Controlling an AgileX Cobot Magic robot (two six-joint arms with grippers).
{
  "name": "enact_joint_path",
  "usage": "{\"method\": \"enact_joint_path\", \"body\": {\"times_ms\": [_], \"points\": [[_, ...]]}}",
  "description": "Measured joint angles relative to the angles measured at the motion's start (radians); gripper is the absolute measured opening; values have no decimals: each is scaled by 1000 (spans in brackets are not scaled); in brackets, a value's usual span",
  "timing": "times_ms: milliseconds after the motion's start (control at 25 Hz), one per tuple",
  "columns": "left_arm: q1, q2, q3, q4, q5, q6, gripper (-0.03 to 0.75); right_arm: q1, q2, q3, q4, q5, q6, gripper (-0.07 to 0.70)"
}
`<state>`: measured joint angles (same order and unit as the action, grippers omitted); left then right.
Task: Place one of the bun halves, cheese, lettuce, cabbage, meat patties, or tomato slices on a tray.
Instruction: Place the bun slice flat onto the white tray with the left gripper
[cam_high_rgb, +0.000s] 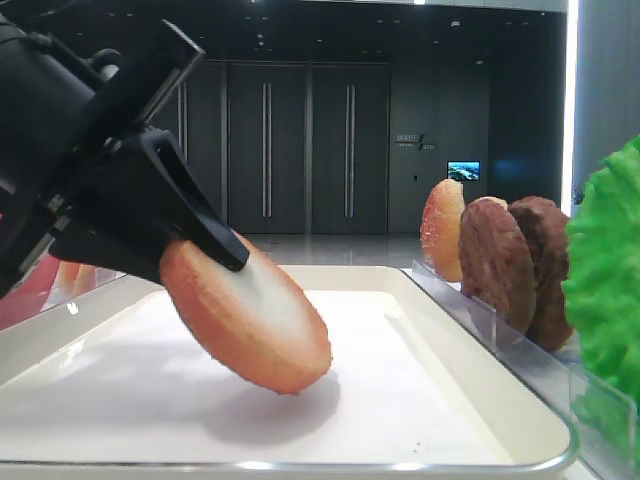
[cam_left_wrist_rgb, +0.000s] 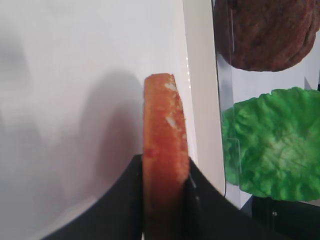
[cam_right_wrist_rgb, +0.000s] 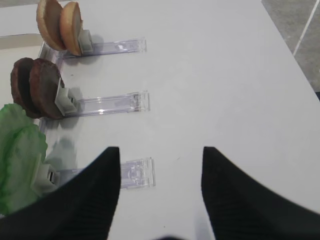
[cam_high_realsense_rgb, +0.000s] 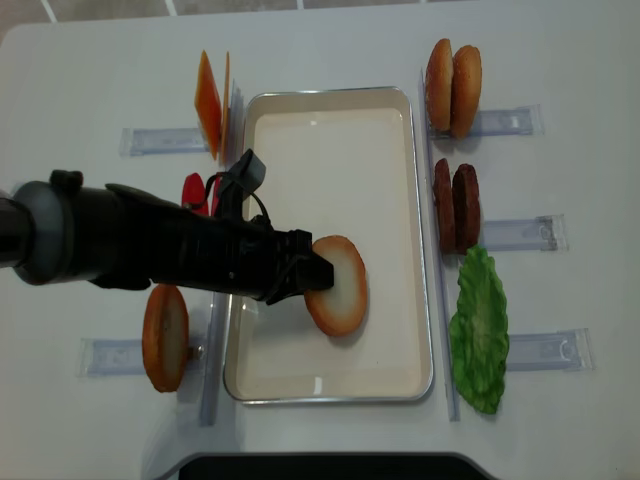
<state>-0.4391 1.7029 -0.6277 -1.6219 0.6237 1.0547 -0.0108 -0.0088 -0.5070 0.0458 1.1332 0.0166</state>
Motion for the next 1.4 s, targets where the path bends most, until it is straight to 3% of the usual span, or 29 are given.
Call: {"method": "enact_joint_path", "body": {"times_ms": [200, 520, 1000, 1400], "points": [[0, 0, 0, 31, -12, -27, 143, 0, 0, 0, 0, 0, 0, 355], [0, 0, 0, 49, -39, -70, 312, 0, 0, 0, 0, 0, 0, 355], [0, 0, 0, 175, -52, -206, 449, 0, 0, 0, 0, 0, 0, 355], [0, 0, -77, 379, -43, -414, 472, 0, 0, 0, 0, 0, 0, 355]]}}
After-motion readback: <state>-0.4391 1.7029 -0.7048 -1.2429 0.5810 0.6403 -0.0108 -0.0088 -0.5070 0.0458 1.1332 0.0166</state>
